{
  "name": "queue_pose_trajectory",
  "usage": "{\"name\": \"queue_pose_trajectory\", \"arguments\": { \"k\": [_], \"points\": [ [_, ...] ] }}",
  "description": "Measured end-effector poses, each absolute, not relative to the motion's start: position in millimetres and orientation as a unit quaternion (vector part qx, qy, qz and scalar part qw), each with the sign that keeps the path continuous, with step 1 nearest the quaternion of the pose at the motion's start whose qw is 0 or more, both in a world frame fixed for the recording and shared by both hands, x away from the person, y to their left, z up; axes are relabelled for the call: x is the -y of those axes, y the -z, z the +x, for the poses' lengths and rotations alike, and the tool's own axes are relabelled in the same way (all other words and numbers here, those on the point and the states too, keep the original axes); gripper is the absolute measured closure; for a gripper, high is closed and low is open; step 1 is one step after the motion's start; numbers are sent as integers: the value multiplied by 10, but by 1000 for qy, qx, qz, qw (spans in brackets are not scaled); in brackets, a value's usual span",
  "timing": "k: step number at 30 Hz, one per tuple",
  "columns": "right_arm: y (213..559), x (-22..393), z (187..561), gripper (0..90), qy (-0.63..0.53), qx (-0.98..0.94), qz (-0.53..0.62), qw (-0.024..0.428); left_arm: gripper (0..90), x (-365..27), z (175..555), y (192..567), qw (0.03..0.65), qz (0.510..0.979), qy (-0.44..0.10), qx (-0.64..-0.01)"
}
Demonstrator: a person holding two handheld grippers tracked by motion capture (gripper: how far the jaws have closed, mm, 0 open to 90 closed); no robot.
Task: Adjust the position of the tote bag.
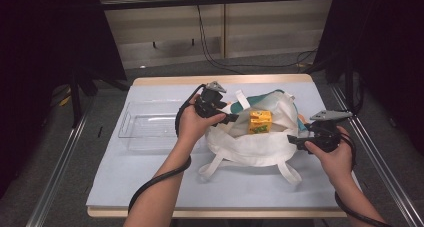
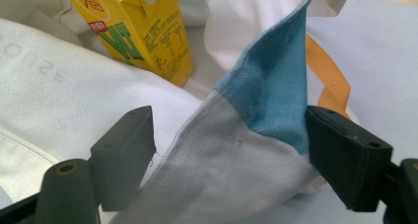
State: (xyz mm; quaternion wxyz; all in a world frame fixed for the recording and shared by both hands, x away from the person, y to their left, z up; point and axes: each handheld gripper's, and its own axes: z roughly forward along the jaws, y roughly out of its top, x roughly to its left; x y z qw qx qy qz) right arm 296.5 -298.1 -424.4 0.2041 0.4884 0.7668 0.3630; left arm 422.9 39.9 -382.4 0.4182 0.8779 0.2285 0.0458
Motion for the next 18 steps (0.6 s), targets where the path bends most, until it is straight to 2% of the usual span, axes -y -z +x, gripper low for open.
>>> {"name": "queue_pose_trajectory", "arguments": {
  "k": [7, 10, 18],
  "points": [
    [4267, 3008, 2939, 233, -364, -765, 490, 205, 470, -432, 4277, 3846, 421, 871, -50, -247],
    [4287, 3015, 2925, 265, -356, -770, 487, 209, 545, -448, 4293, 3844, 418, 870, -57, -256],
    [4334, 3060, 2874, 372, -351, -769, 488, 217, 614, -444, 4401, 3886, 405, 872, -56, -268]
  ]
}}
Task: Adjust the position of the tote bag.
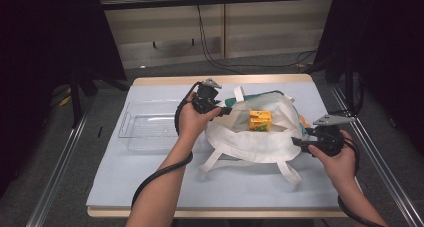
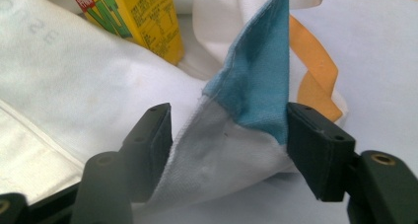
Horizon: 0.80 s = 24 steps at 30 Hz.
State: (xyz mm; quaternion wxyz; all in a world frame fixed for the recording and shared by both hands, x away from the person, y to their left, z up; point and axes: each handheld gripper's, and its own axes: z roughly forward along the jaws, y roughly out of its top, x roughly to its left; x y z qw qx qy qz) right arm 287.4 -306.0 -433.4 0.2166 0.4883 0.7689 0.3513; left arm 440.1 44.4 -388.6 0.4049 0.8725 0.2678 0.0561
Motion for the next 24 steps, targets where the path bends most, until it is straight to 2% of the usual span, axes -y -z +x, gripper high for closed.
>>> {"name": "queue_pose_trajectory", "arguments": {
  "k": [10, 24],
  "points": [
    [4397, 3121, 2853, 518, -343, -773, 487, 219, 656, -405, 4529, 3941, 384, 878, -55, -279],
    [4450, 3145, 2851, 572, -341, -776, 486, 213, 696, -435, 4658, 4082, 368, 880, -46, -297]
  ]
}}
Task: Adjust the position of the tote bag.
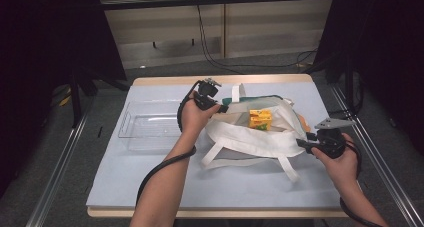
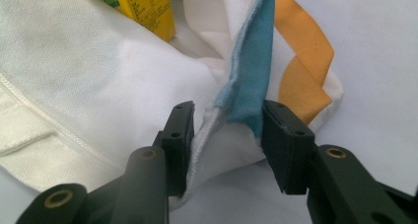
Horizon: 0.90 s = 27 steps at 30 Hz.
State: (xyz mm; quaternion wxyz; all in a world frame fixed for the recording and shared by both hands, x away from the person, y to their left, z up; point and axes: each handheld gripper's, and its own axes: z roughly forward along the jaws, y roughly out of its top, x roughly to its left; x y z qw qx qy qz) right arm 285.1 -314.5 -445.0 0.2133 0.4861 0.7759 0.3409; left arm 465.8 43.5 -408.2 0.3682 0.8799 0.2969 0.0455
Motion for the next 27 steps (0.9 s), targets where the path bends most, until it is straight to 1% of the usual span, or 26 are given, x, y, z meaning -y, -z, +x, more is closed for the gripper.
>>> {"name": "queue_pose_trajectory", "arguments": {
  "k": [13, 22, 27],
  "points": [
    [4520, 3142, 2841, 573, -341, -776, 488, 209, 708, -406, 4702, 4213, 355, 883, -43, -305],
    [4561, 3137, 2834, 570, -343, -774, 488, 212, 710, -414, 4719, 4297, 348, 883, -31, -312],
    [4584, 3122, 2837, 568, -342, -776, 485, 214, 709, -415, 4716, 4333, 346, 884, -33, -314]
  ]
}}
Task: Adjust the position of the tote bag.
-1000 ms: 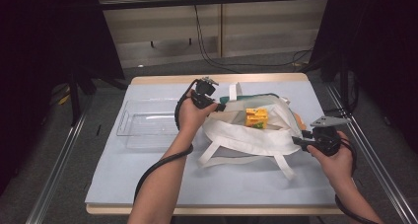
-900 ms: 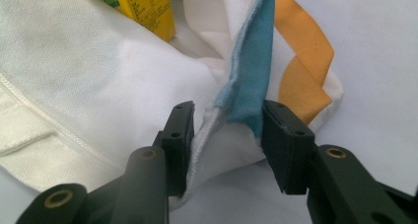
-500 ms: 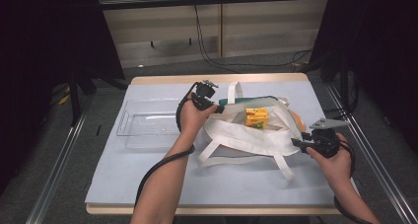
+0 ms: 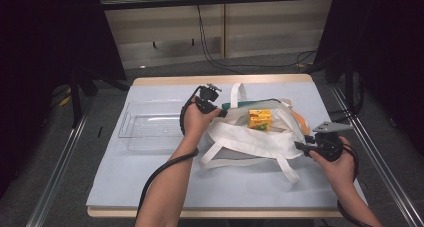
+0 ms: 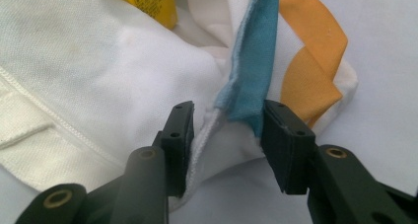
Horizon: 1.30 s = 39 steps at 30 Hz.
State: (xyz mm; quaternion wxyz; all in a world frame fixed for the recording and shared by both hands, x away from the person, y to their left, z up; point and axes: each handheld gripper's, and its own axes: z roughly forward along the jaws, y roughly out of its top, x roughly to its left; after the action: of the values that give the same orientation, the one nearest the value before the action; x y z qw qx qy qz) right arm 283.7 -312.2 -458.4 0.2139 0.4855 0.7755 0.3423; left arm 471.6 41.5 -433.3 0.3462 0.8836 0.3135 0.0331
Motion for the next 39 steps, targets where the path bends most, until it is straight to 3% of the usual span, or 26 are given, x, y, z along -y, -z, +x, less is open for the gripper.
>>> {"name": "queue_pose_trajectory", "arguments": {
  "k": [18, 33, 39],
  "points": [
    [4605, 3141, 2834, 523, -358, -766, 491, 209, 688, -439, 4675, 4311, 354, 879, -26, -317],
    [4417, 3106, 2784, 242, -378, -750, 497, 219, 514, -475, 4600, 4104, 370, 874, -29, -314],
    [4389, 3093, 2760, 169, -380, -748, 499, 216, 469, -482, 4542, 4000, 384, 869, -35, -311]
  ]
}}
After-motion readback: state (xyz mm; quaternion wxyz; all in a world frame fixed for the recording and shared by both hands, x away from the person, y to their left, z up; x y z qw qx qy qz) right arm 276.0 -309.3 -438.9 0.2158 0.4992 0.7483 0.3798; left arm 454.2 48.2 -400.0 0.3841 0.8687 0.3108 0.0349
